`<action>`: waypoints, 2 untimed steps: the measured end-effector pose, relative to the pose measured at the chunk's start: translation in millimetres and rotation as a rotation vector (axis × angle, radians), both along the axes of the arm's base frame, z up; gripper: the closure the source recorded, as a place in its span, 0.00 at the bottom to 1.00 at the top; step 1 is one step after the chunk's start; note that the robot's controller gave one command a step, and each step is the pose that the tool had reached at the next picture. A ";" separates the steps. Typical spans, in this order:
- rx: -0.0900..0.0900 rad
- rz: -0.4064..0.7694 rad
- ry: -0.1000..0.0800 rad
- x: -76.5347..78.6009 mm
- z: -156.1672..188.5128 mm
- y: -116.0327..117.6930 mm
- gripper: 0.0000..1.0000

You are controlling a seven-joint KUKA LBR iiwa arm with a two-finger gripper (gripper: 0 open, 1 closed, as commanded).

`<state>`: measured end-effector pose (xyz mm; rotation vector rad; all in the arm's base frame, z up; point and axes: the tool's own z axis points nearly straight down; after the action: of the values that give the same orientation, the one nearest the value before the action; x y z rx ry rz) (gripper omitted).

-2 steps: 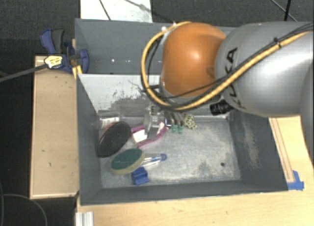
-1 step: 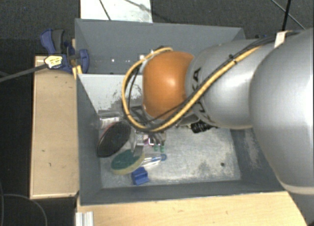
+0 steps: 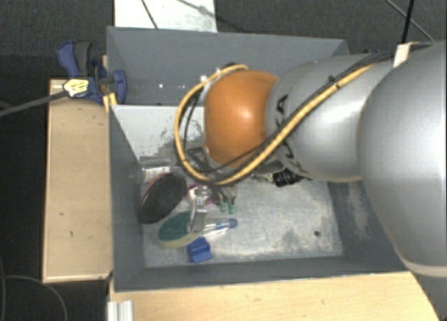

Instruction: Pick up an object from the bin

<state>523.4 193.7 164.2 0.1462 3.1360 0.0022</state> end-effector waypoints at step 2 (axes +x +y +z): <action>0.001 -0.067 0.001 -22.1 -66.9 -6.8 1.00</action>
Offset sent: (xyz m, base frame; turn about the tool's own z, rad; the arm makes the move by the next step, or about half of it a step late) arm -0.0224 -0.0075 -0.0677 0.0654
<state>501.3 186.9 97.3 0.2518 3.1304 0.0042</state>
